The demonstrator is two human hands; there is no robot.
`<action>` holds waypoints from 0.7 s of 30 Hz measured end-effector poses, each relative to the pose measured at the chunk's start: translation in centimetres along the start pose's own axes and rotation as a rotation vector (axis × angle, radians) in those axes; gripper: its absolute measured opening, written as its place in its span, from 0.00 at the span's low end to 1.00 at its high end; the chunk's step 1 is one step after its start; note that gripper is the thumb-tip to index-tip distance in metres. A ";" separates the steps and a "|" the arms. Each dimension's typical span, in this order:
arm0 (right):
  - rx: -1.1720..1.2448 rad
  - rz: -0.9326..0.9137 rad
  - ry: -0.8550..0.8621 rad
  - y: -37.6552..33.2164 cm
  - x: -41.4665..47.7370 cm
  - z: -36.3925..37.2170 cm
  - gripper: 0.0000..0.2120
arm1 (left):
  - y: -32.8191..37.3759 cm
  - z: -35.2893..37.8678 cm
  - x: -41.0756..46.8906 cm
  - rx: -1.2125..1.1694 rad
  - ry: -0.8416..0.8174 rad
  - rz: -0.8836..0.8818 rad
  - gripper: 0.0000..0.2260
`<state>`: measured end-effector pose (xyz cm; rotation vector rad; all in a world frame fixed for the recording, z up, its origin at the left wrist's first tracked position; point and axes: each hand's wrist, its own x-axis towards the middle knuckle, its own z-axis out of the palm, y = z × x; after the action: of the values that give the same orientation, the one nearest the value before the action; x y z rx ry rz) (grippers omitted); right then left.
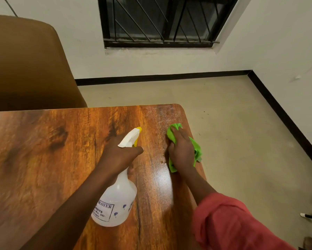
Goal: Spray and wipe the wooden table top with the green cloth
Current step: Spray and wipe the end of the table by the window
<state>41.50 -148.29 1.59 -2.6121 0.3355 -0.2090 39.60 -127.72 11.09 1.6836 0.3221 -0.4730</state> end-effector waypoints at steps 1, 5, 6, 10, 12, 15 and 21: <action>-0.006 -0.032 -0.035 -0.7 -0.3 0.5 0.28 | -0.3 -0.3 0.0 0.004 0.014 -0.008 0.24; 0.026 -0.192 -0.121 -1.5 -3.9 0.5 0.28 | -1.0 -0.7 0.3 -0.042 0.021 -0.034 0.26; 0.035 -0.205 -0.130 -1.1 -4.3 0.2 0.28 | -0.9 -0.8 0.4 -0.058 0.019 -0.030 0.27; 0.023 -0.079 -0.059 -1.3 -1.4 0.5 0.28 | -0.2 -1.5 0.8 -0.101 -0.033 0.000 0.26; 0.020 -0.104 -0.071 -3.4 -1.1 1.8 0.27 | -0.3 -2.0 1.0 -0.121 -0.033 -0.024 0.26; 0.077 -0.251 -0.144 -6.2 -4.2 3.7 0.26 | -0.6 -2.0 0.8 -0.105 -0.010 -0.048 0.26; -0.006 -0.247 -0.038 -3.3 -9.2 1.7 0.28 | 0.2 -1.6 0.5 -0.130 -0.044 -0.052 0.27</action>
<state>33.69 -142.22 0.94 -2.6554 -0.0006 -0.2408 40.36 -126.26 11.25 1.5395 0.3575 -0.5165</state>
